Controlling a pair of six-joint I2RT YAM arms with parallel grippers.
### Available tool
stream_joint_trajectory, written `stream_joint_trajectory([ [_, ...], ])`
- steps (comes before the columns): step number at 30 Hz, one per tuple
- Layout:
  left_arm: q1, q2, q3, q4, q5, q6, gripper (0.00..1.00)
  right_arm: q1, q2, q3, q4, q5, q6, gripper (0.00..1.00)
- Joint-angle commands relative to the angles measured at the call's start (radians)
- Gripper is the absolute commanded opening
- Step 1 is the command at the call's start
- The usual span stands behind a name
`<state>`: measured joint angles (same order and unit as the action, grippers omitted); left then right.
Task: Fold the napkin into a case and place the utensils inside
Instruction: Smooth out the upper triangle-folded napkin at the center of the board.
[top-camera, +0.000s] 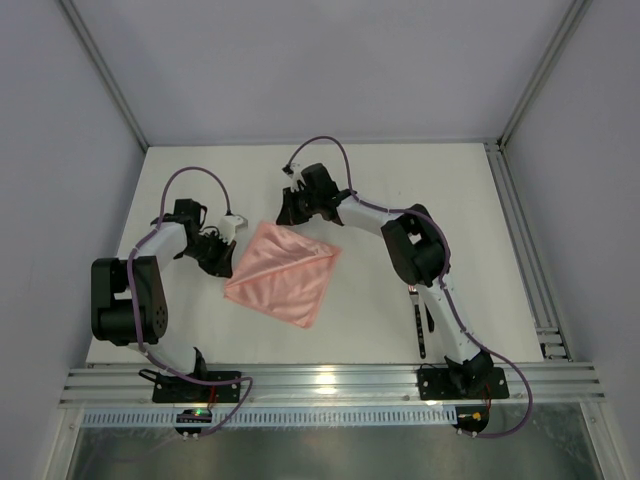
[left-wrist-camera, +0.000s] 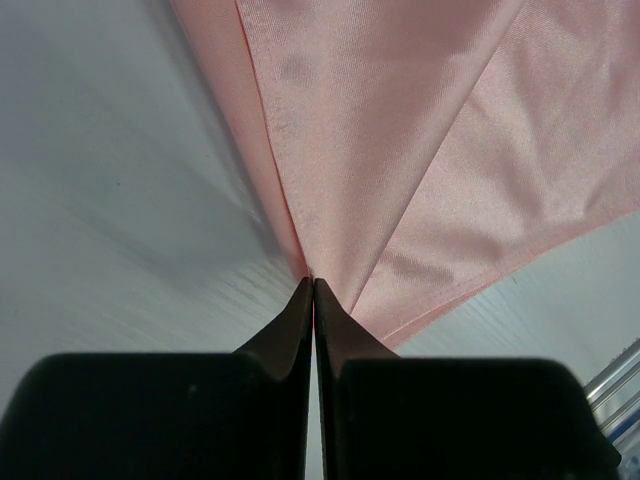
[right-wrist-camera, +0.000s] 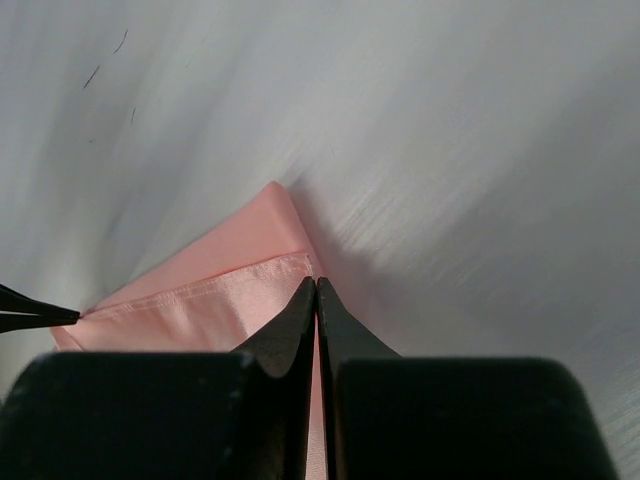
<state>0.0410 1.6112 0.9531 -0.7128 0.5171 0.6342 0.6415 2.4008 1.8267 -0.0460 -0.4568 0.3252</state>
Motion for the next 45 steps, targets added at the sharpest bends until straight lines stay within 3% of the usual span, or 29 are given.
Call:
stream_joint_trajectory([
  [1, 0.002, -0.01, -0.002, -0.008, 0.026, 0.01, 0.0, 0.001, -0.042, 0.036, 0.024, -0.019, 0.005, 0.04],
  [6, 0.003, -0.01, 0.016, 0.007, 0.021, -0.025, 0.03, 0.003, -0.057, 0.029, 0.037, -0.029, -0.003, 0.04],
  [13, -0.027, 0.05, 0.165, 0.09, -0.015, -0.185, 0.29, 0.004, -0.057, 0.034, 0.053, -0.049, -0.017, 0.04],
  [16, -0.082, 0.127, 0.226, 0.147, -0.078, -0.27, 0.31, 0.012, -0.052, 0.034, 0.089, -0.068, -0.011, 0.04],
  [23, -0.104, 0.328, 0.43, 0.141, -0.081, -0.357, 0.22, 0.032, -0.039, 0.025, 0.152, -0.114, 0.021, 0.04],
  [33, -0.127, 0.386, 0.434, 0.17, -0.092, -0.378, 0.14, 0.032, 0.011, 0.051, 0.178, -0.125, 0.077, 0.04],
  [36, -0.127, 0.397, 0.44, 0.177, -0.08, -0.381, 0.03, 0.03, 0.02, 0.059, 0.179, -0.123, 0.092, 0.04],
  [38, -0.127, 0.403, 0.44, 0.197, -0.051, -0.381, 0.0, 0.032, 0.034, 0.063, 0.186, -0.128, 0.104, 0.04],
  [45, -0.133, 0.44, 0.486, 0.204, -0.035, -0.378, 0.0, 0.033, 0.083, 0.106, 0.166, -0.118, 0.153, 0.04],
])
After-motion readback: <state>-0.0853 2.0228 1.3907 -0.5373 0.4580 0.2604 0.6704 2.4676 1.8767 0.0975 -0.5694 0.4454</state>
